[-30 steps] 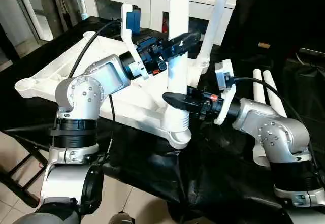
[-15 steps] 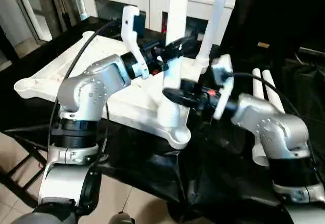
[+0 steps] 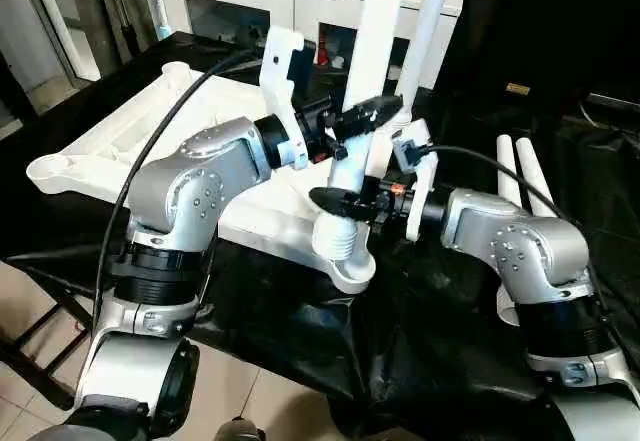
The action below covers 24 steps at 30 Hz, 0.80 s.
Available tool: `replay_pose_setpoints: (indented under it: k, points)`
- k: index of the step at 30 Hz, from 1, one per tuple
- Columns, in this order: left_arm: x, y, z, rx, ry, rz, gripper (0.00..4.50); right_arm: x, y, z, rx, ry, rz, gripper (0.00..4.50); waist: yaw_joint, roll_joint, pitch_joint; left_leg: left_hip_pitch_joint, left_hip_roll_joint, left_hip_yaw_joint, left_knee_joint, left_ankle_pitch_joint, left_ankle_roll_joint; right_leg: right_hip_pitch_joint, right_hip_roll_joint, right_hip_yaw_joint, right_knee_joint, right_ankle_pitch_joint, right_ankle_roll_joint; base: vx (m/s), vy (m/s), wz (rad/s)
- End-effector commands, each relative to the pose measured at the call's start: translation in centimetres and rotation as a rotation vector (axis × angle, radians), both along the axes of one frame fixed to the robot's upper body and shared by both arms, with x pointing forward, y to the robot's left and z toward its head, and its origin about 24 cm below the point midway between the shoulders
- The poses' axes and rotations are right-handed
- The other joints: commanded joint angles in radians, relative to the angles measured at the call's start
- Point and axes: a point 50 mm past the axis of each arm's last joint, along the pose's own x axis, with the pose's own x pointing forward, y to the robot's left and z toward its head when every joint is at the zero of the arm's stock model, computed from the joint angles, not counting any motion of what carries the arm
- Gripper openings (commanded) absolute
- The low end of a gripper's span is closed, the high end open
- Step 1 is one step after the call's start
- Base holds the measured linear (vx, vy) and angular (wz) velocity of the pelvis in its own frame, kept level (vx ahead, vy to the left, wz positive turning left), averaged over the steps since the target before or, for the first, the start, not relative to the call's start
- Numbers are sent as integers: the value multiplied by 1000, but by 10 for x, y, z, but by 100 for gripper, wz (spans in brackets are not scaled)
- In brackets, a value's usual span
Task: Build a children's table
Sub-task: Pick table leg
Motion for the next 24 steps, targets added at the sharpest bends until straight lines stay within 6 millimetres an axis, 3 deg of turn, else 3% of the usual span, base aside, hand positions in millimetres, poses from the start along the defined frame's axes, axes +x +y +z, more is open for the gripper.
replay_pose_setpoints:
  k: [1,4,5,13,20,21,24]
  points:
    - [-5,-4,8,4,-48,-33,184,3,-2,2,-17,10,-24,308,1,-5,-83,4,16,-1,-60,-60,-24,66,-75,51,-64,-88,-140,0,0,0]
    - [-6,-4,8,4,-49,-36,184,3,-2,2,-16,20,-25,291,0,-6,-82,4,16,-1,-60,-57,-24,66,-74,51,-63,-84,-141,0,0,0]
    - [-6,-4,8,4,-49,-38,184,3,-2,2,-13,22,-26,280,1,0,-83,4,16,-2,-60,-58,-26,66,-74,51,-63,-81,-142,0,0,0]
    - [-5,-5,8,-1,-42,-43,184,2,-3,2,-5,32,-24,212,0,-2,-83,4,16,-2,-60,-63,-28,67,-74,50,-63,-73,-145,0,0,0]
    - [-5,-5,5,22,-51,-40,184,3,-4,0,-2,35,-46,197,0,-2,-84,4,16,-2,-60,-59,-30,67,-74,50,-62,-71,-142,0,0,0]
    - [-4,-4,5,7,-42,-35,239,3,-4,0,2,34,-56,196,0,-1,-84,5,16,-2,-60,-59,-30,67,-74,50,-62,-69,-144,0,0,0]
    - [-1,-1,4,-5,-56,2,259,5,-5,1,19,30,-84,196,-1,-2,-83,4,16,-1,-60,-63,-32,66,-75,51,-63,-76,-145,0,0,0]
